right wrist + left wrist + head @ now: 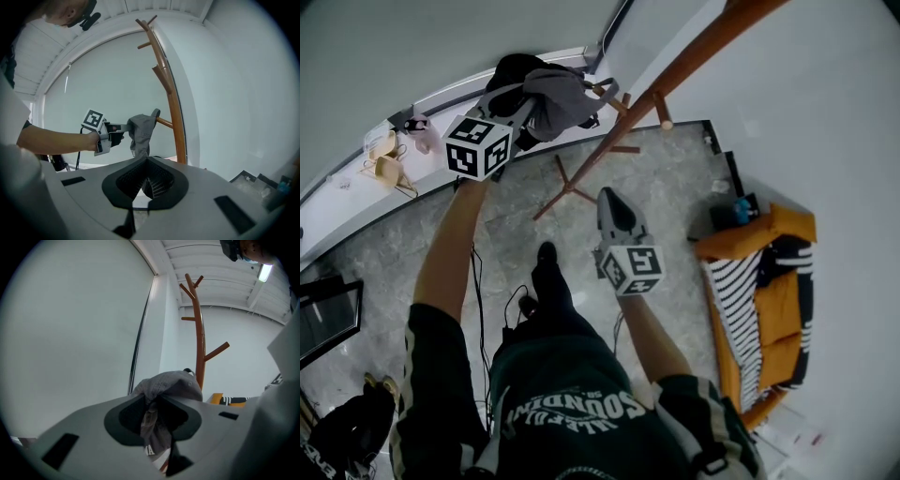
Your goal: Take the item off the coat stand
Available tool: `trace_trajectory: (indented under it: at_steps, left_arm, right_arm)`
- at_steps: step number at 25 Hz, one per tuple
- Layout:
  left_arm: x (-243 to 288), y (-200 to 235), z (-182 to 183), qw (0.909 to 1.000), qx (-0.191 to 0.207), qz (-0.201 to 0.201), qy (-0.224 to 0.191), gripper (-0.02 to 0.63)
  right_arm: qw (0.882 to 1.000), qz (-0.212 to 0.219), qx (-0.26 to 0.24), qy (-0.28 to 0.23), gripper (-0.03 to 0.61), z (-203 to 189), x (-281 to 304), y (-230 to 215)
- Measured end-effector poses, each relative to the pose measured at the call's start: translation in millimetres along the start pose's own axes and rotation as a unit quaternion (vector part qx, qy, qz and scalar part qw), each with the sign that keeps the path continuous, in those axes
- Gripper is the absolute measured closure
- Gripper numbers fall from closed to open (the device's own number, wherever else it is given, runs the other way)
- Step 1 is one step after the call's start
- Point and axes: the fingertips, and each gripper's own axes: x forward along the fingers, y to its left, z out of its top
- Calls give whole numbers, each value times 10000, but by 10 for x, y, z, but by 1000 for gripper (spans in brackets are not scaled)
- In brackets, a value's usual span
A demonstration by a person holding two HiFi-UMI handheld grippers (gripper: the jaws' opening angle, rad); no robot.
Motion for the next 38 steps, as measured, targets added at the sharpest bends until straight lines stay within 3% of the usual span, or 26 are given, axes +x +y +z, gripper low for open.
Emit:
trace_trajectory:
  at_steps: [15,30,38]
  left_arm:
    - [-879,85,91,9983,-37,556,147,529]
    - [-1846,-691,-94,9988,72,432,196,529]
    - [-2291,-1051,-155,9985,-110,543,-19,529]
  right_arm:
    - [9995,39,-240,-221,578,250,-166,157]
    - [9981,-61,-288,-550,580,434,-716,310]
    - [9965,-22,-397,-729,580,470,-1117,496]
